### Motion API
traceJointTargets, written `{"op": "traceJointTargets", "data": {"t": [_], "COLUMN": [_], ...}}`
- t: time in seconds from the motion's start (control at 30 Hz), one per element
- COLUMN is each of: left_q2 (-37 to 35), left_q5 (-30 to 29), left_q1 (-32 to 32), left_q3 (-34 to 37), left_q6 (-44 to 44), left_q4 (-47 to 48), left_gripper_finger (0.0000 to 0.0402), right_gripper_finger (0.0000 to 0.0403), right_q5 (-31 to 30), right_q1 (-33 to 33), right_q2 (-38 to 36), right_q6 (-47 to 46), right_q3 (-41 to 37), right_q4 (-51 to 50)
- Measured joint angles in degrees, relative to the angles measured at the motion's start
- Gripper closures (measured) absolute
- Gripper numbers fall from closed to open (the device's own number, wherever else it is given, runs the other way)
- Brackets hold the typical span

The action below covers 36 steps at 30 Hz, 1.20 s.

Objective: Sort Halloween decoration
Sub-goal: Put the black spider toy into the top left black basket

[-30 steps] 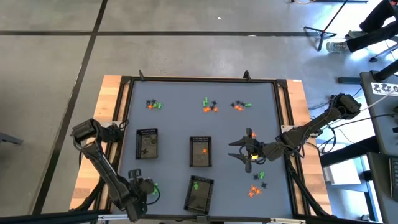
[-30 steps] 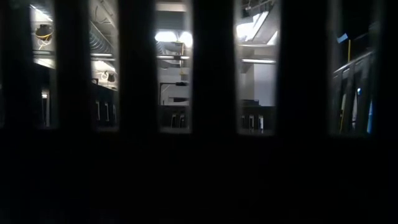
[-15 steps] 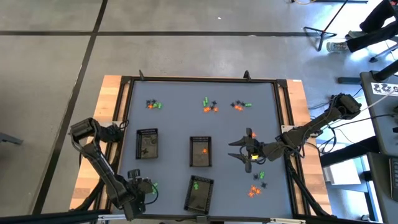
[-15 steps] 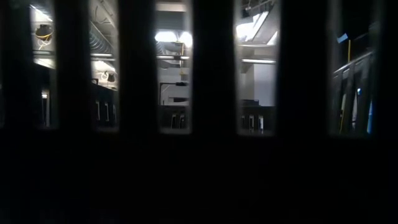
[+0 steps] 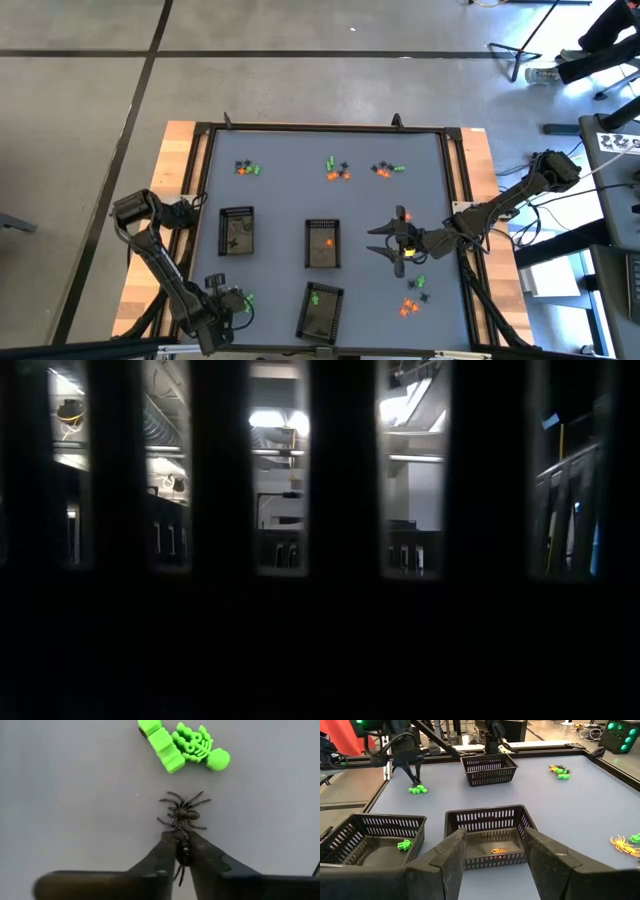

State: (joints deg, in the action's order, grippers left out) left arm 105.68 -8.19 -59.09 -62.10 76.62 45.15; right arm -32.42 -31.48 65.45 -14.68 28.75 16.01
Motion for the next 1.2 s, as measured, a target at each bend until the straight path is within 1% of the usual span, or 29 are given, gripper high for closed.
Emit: {"op": "traceJointTargets", "data": {"t": [0.07,0.1,0.23,0.4,0.5,0.6,0.8,0.9,1.03,1.2], "left_q2": [-0.8,-1.2,-3.2,-6.5,-9.0,-11.3,-15.1,-15.8,-15.8,-15.8], "left_q5": [0.1,0.1,-0.5,-3.7,-7.6,-13.0,-25.2,-28.8,-29.2,-27.6], "left_q1": [0.0,0.0,0.1,0.1,0.1,0.3,2.0,3.5,6.6,10.0], "left_q3": [0.1,0.2,0.5,0.4,0.3,0.3,0.3,0.2,0.2,2.2], "left_q6": [0.0,0.0,-0.2,-0.8,-2.9,-5.2,-8.7,-9.7,-9.4,-9.4], "left_q4": [0.0,0.2,3.2,5.9,8.5,13.0,24.4,29.9,34.2,34.2], "left_gripper_finger": [0.0388,0.0394,0.0391,0.0389,0.0389,0.0389,0.0389,0.0389,0.0382,0.0347], "right_gripper_finger": [0.0207,0.0207,0.0207,0.0207,0.0207,0.0207,0.0207,0.0207,0.0207,0.0207], "right_q5": [0.0,0.0,0.0,0.0,0.0,0.0,0.0,0.0,0.1,0.1], "right_q1": [0.0,0.0,0.0,0.0,0.0,0.0,0.0,0.0,0.0,0.0], "right_q2": [0.0,0.0,0.0,0.0,0.0,0.0,0.0,0.0,0.0,0.0], "right_q6": [0.0,0.0,0.0,0.0,0.0,0.0,0.0,0.0,0.0,0.0], "right_q3": [0.0,0.0,0.0,0.0,0.0,0.0,0.0,0.0,0.0,0.0], "right_q4": [0.0,0.0,0.0,0.0,0.0,0.0,0.0,0.0,0.0,0.0]}}
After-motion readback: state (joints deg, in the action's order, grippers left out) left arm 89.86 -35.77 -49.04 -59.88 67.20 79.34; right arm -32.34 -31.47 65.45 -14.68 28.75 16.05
